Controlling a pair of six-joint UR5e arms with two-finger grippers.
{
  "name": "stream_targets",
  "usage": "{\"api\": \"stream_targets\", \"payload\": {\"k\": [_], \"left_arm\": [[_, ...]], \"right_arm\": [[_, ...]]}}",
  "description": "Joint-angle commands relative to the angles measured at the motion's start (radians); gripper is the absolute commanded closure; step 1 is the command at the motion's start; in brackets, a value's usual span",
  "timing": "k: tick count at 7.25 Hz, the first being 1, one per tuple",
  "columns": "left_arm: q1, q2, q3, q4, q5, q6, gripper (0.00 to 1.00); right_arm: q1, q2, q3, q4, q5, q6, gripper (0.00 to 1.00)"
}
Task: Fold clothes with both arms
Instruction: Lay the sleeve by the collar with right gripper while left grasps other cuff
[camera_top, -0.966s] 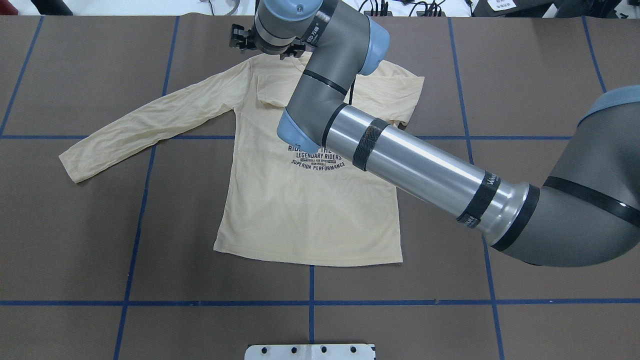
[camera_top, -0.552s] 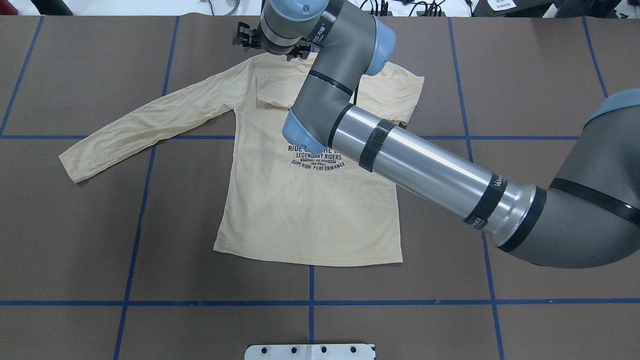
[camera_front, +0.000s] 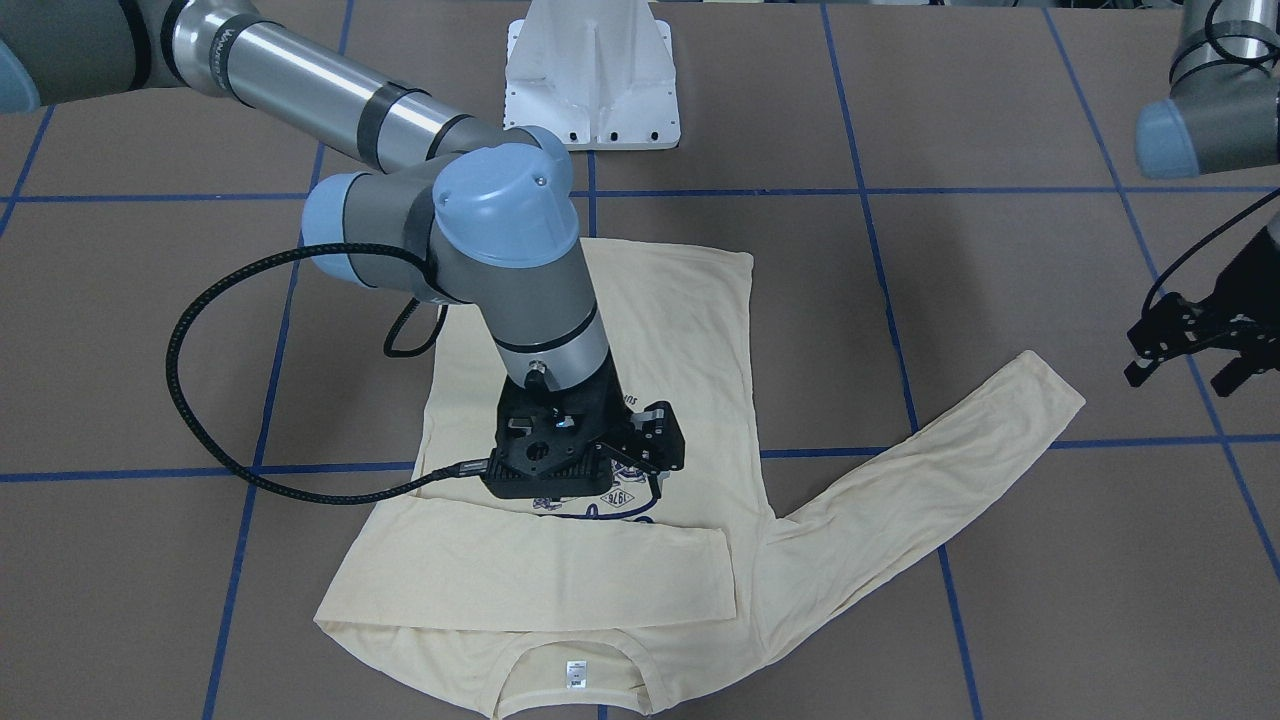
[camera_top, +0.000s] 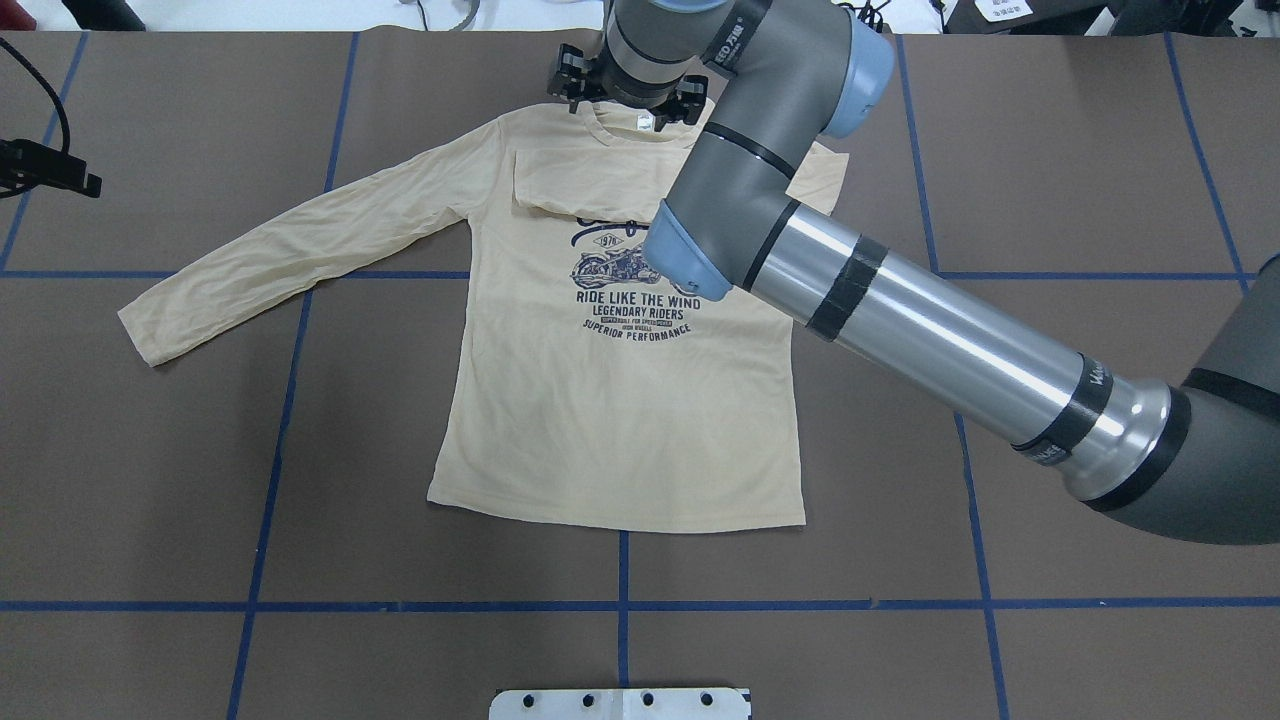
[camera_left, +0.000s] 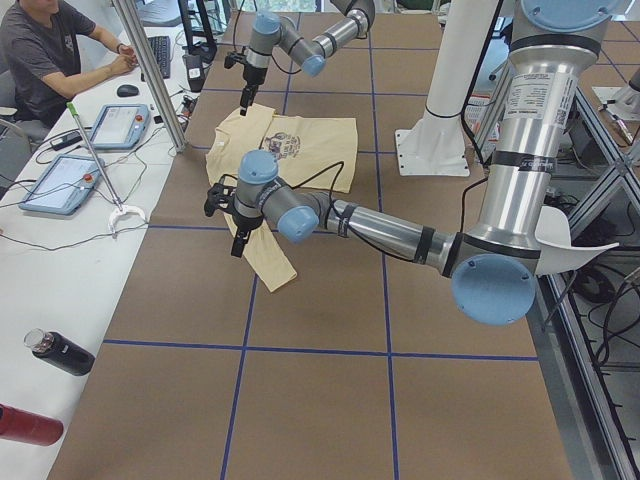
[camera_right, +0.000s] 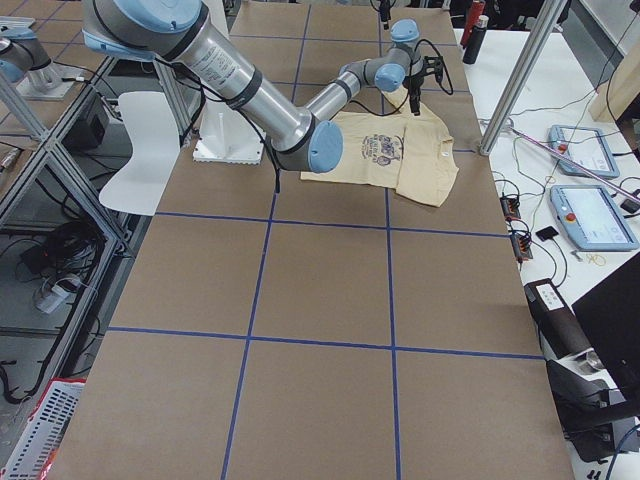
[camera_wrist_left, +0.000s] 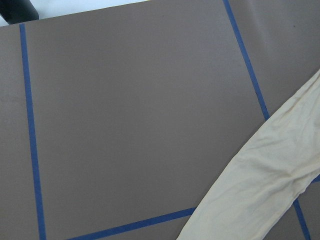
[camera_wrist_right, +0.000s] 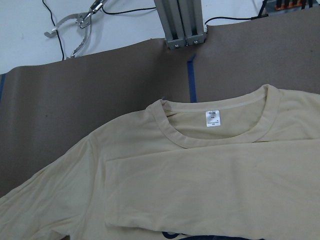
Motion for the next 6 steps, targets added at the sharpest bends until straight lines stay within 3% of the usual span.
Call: {"api": "stream_targets", "payload": {"k": [1, 4, 6], "left_arm": [[0.163, 0.091, 0.024, -0.168, 0.160, -0.184, 0.01], [0.231, 0.082, 0.108, -0.182, 0.257, -0.219, 0.01], [0.259, 0.082, 0.139, -0.198, 0.258, -0.220, 0.01]], "right_arm": [[0.016, -0.089, 0.090, -0.016, 0.026, -0.003, 0.01], [0.016, -0.099, 0.100, -0.016, 0.022, -0.016, 0.01], [0.016, -0.100, 0.100, -0.013, 0.023, -0.016, 0.01]]}}
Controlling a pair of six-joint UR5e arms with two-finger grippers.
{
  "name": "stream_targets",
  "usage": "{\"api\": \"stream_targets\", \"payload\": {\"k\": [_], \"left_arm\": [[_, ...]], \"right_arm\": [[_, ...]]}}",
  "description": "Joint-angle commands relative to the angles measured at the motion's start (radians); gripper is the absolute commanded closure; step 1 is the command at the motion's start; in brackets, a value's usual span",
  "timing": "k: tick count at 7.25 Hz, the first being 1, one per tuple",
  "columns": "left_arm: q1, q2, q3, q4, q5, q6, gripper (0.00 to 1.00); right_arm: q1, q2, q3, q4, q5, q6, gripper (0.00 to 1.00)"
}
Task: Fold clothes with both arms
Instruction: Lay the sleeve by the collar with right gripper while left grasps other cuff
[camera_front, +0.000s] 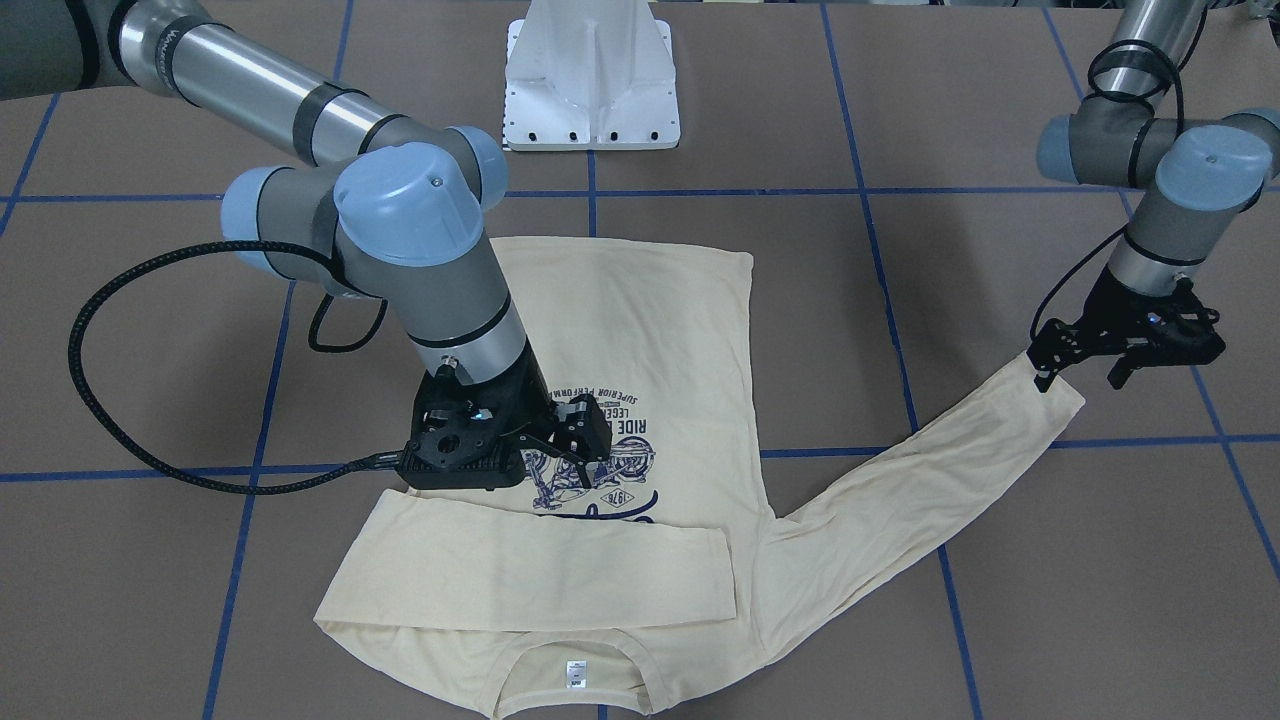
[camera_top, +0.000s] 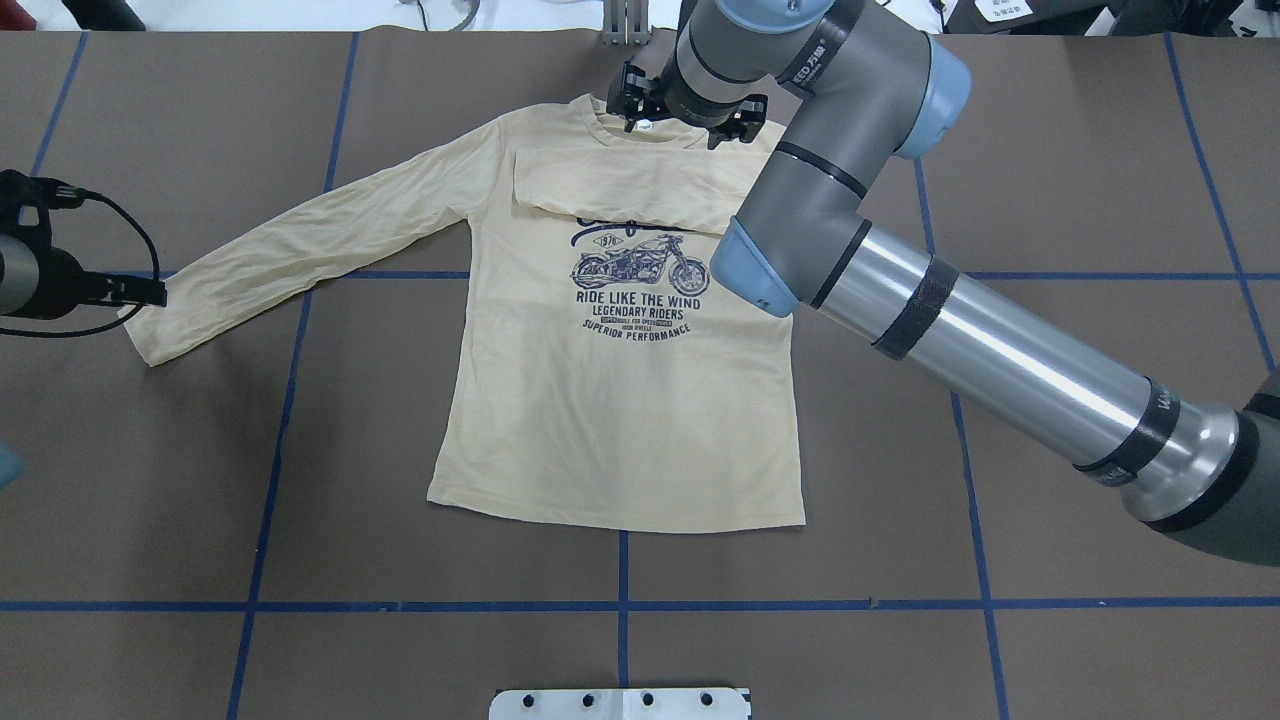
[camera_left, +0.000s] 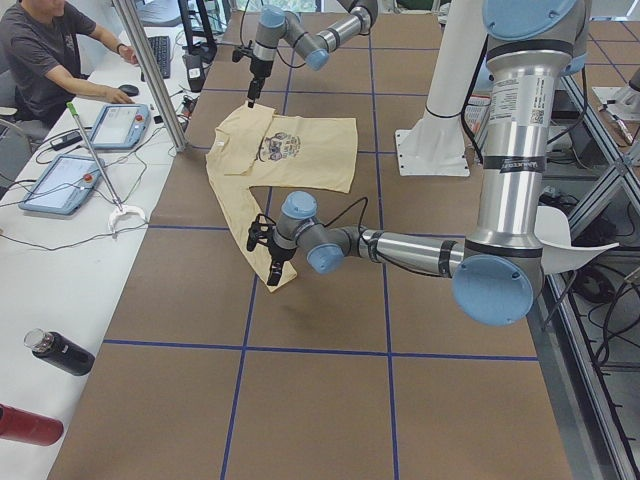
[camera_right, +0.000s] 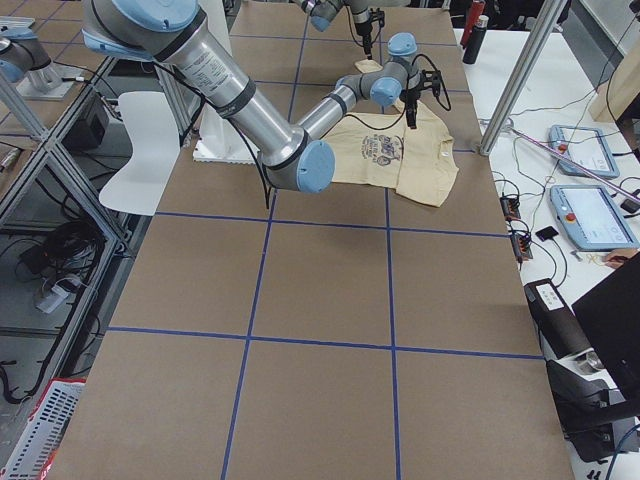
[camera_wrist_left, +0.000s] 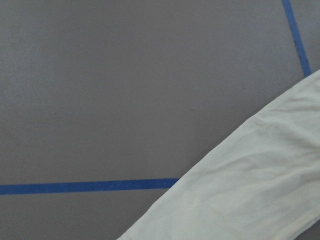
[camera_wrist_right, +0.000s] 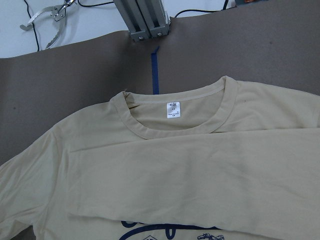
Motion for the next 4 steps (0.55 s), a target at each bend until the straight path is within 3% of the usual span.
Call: {"api": "stream_targets", "payload": {"k": [1, 4], "left_arm": [[0.017, 0.000, 0.048, -0.044, 0.005, -0.002, 0.01], [0.037, -0.007, 0.063, -0.064, 0.005, -0.003, 0.03]], "right_arm": [[0.000, -0.002, 0.001, 0.002, 0.001, -0.002, 0.01], [0.002, -0.005, 0.001, 0.003, -0.001, -0.015, 0.01]]}}
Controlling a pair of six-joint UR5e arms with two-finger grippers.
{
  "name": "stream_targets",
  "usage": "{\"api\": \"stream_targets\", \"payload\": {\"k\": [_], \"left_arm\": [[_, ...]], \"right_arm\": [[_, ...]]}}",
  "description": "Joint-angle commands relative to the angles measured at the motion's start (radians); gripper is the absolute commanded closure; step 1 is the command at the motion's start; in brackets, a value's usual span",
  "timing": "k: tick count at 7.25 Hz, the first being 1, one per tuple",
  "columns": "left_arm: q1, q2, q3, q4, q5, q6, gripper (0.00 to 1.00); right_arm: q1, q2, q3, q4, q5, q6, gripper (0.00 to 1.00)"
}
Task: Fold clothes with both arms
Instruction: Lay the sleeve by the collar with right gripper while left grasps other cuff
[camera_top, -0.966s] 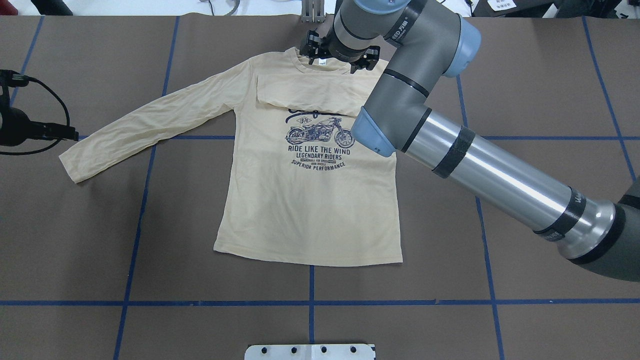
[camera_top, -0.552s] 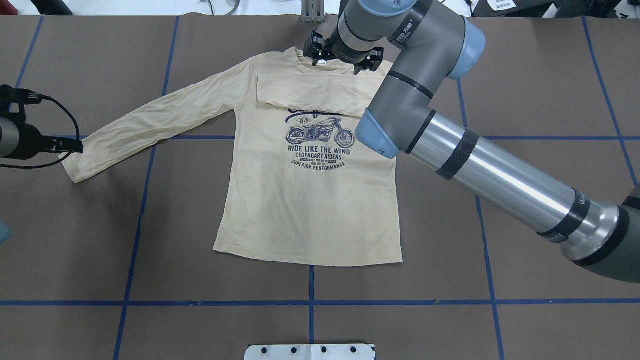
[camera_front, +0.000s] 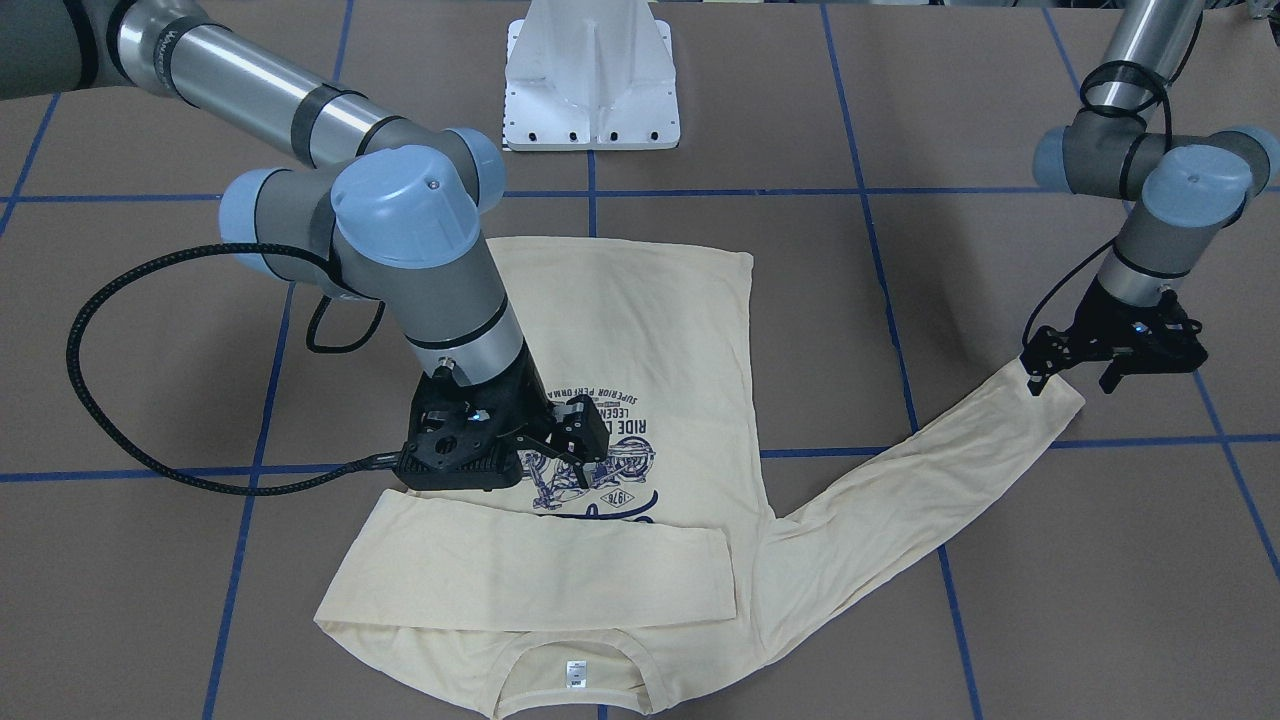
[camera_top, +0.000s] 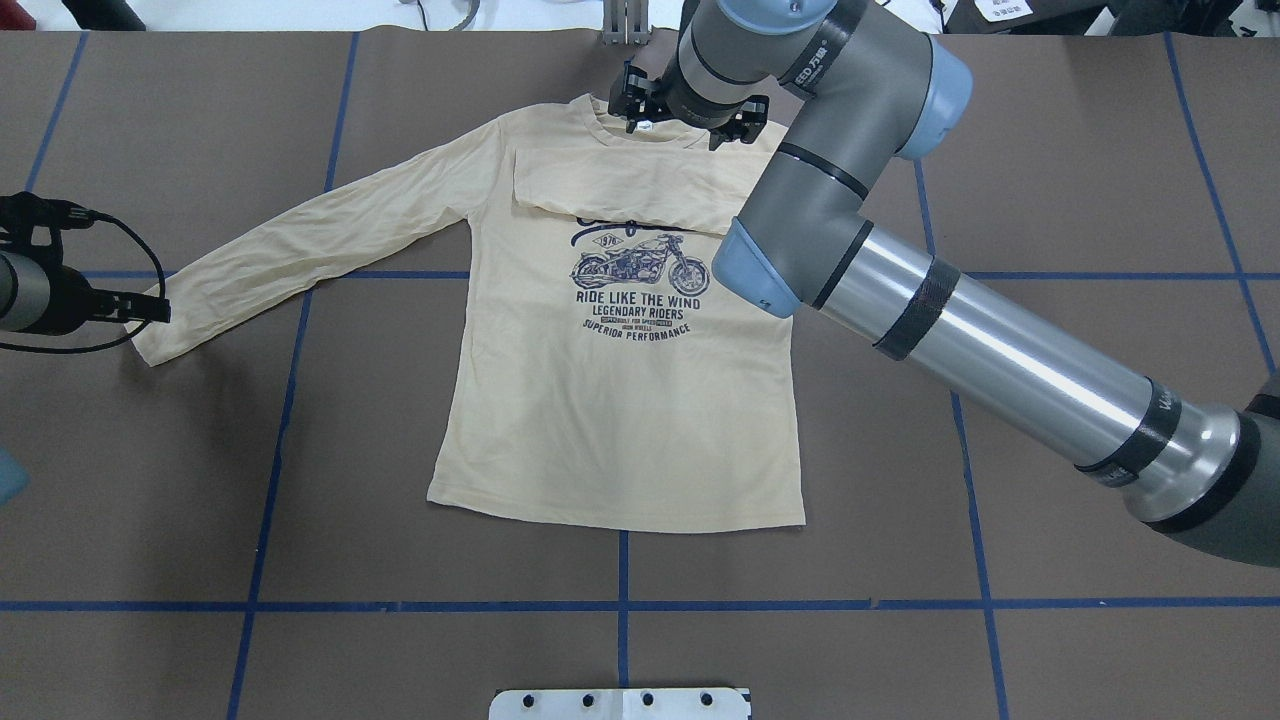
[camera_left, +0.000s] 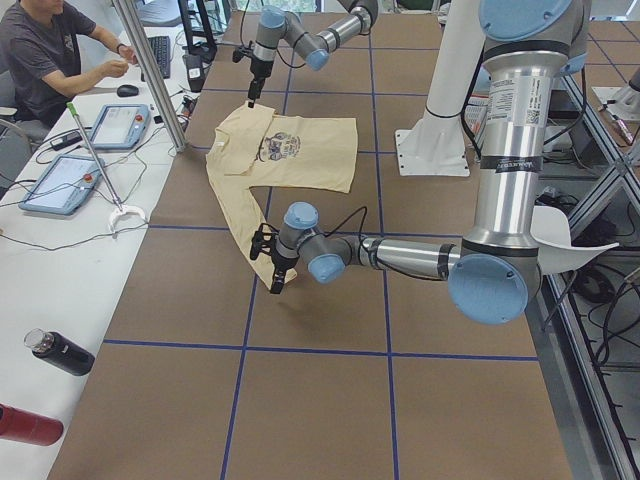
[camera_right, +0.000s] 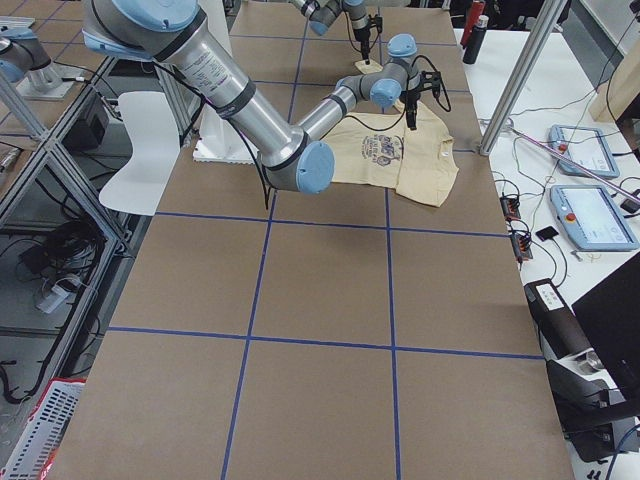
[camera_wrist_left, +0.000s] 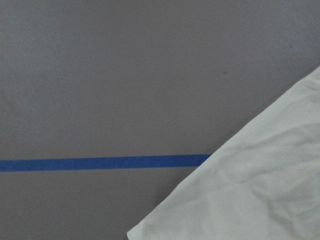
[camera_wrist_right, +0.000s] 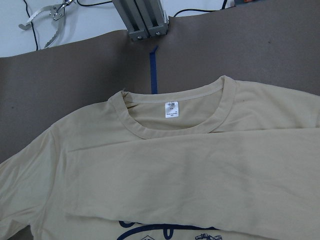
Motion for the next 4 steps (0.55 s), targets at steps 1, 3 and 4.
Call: {"api": "stream_targets", "payload": {"k": [1, 3, 4], "left_arm": [[0.015, -0.001, 0.003, -0.005, 0.000, 0.000, 0.10], [0.016, 0.001, 0.002, -0.005, 0.000, 0.005, 0.15], [0.016, 0.004, 0.003, -0.005, 0.000, 0.008, 0.20]], "right_arm": [[0.001, -0.002, -0.001, 0.001, -0.001, -0.014, 0.01], [0.001, -0.002, 0.000, 0.001, -0.001, -0.014, 0.01], [0.001, -0.001, 0.000, 0.001, -0.001, -0.014, 0.01]]}}
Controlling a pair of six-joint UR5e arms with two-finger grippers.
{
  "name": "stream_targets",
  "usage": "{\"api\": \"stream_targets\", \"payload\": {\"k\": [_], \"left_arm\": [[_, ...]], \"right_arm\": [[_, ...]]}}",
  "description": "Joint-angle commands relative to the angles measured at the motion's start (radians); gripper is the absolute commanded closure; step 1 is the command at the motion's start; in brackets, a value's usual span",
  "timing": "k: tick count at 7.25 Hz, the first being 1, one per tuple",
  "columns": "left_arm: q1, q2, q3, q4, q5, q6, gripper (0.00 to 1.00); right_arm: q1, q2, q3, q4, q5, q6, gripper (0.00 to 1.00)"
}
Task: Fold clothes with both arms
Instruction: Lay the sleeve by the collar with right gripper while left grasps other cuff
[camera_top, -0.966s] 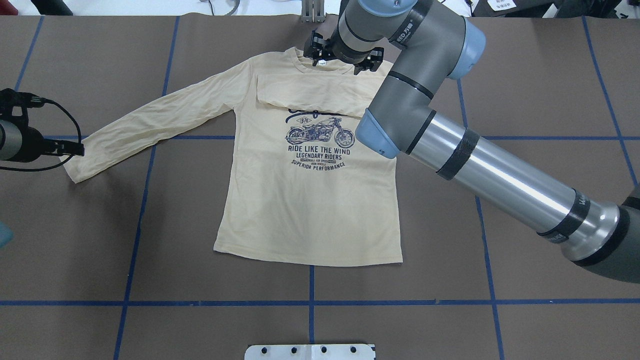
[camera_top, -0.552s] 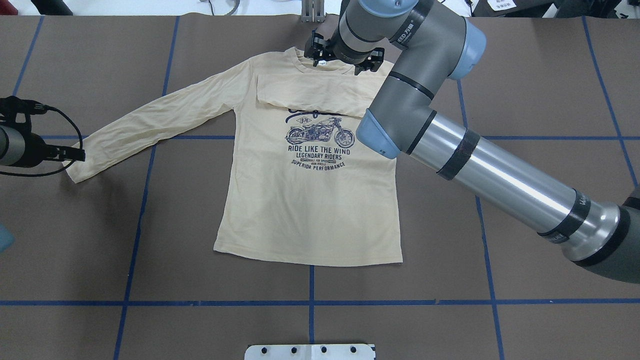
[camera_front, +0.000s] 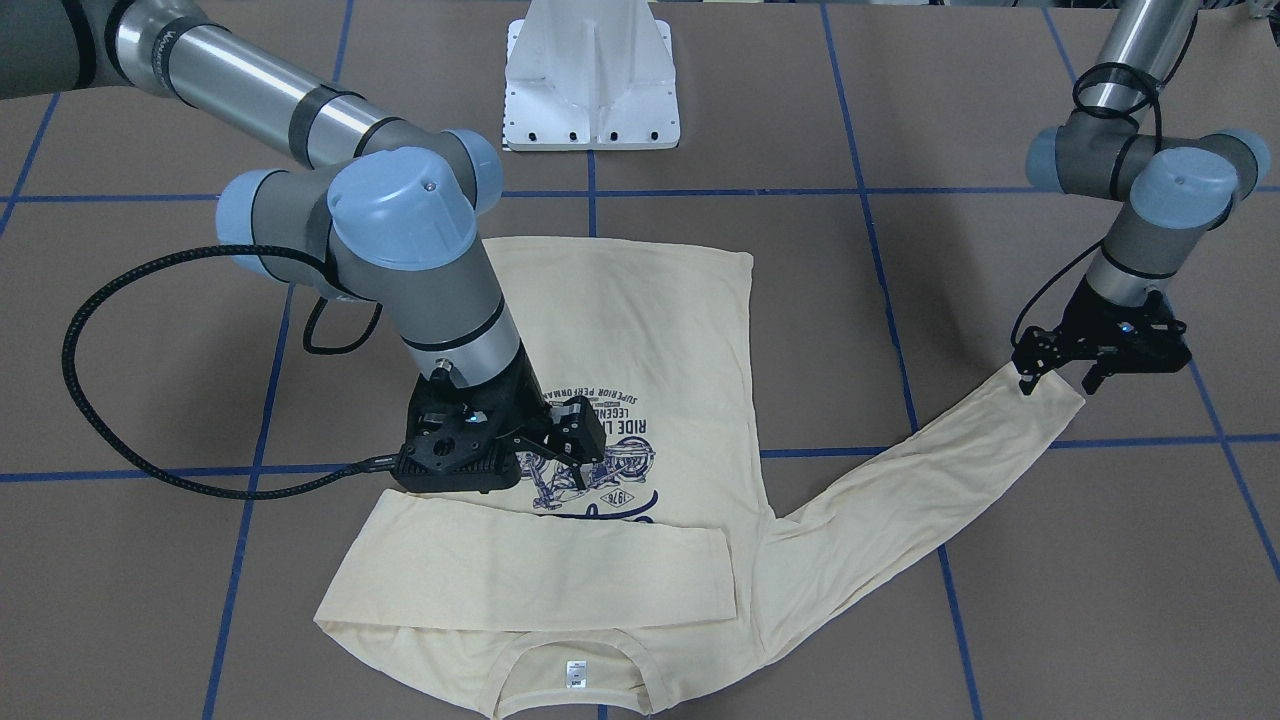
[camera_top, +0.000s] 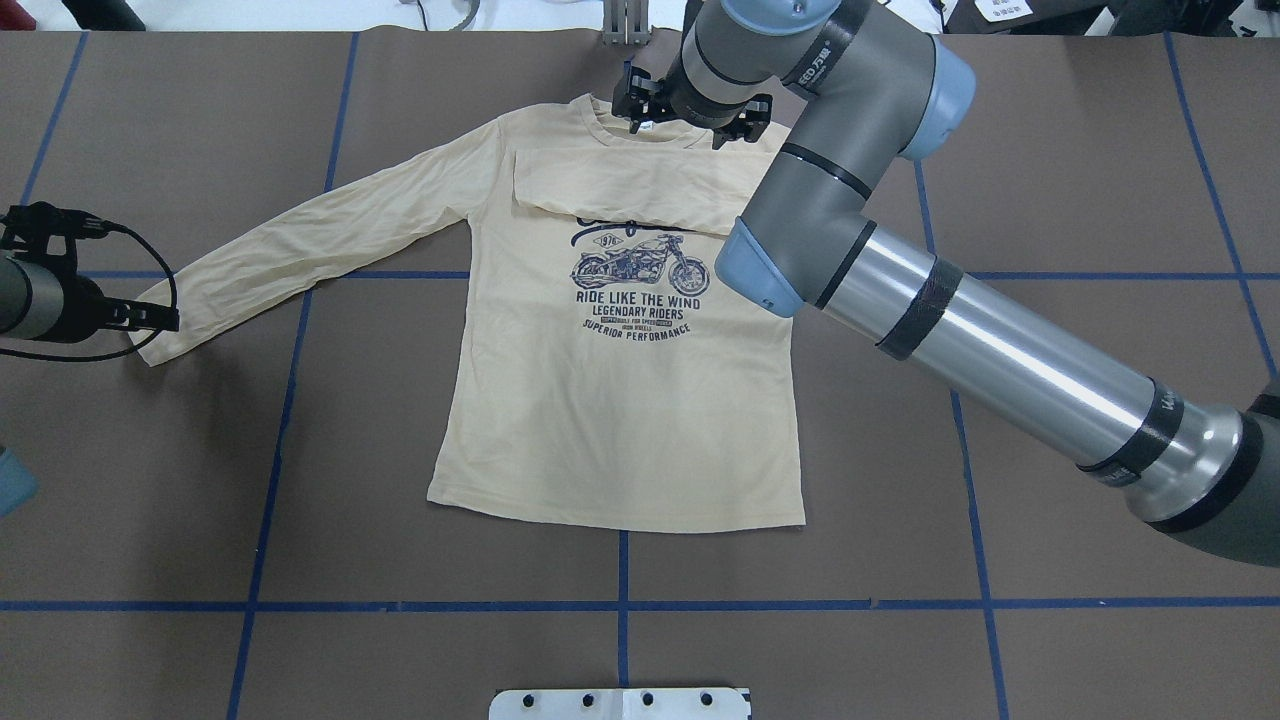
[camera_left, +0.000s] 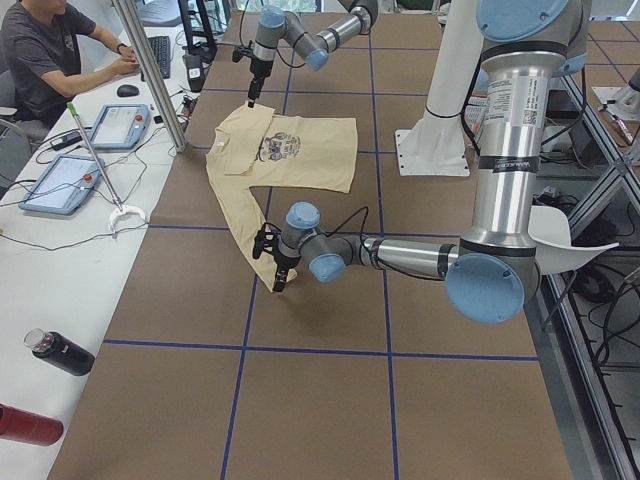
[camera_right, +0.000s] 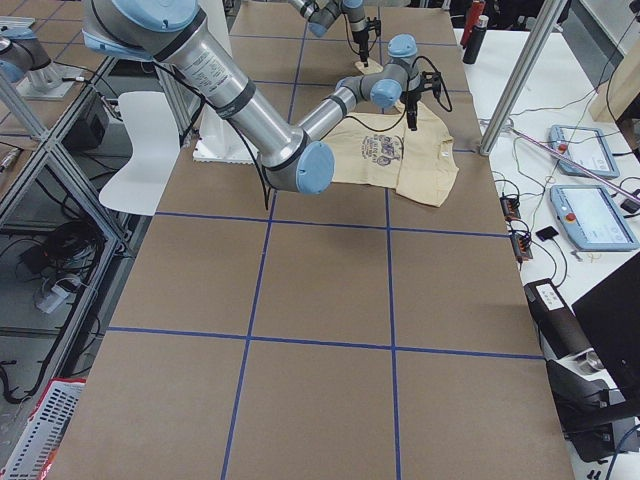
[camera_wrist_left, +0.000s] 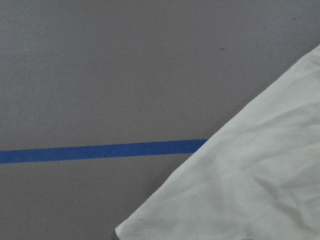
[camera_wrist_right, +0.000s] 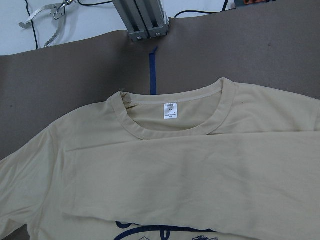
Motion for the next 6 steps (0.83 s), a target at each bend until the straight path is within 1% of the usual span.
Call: {"api": "stream_targets", "payload": {"k": [1, 2, 3, 5, 6], "left_arm": [[0.001, 0.006, 0.001, 0.000, 0.000, 0.006, 0.20], [0.001, 0.008, 0.001, 0.000, 0.000, 0.006, 0.20], [0.001, 0.008, 0.003, 0.000, 0.000, 0.006, 0.28], [0.001, 0.011, 0.004, 0.000, 0.000, 0.006, 0.29], [0.001, 0.018, 0.001, 0.000, -0.002, 0.008, 0.32]], "right_arm": [[0.000, 0.001, 0.000, 0.000, 0.000, 0.000, 0.01], [0.000, 0.003, 0.000, 0.000, 0.000, 0.000, 0.01], [0.000, 0.003, 0.000, 0.000, 0.000, 0.000, 0.01], [-0.002, 0.003, 0.000, 0.000, -0.005, 0.000, 0.01], [-0.002, 0.003, 0.000, 0.000, -0.005, 0.000, 0.01]]}}
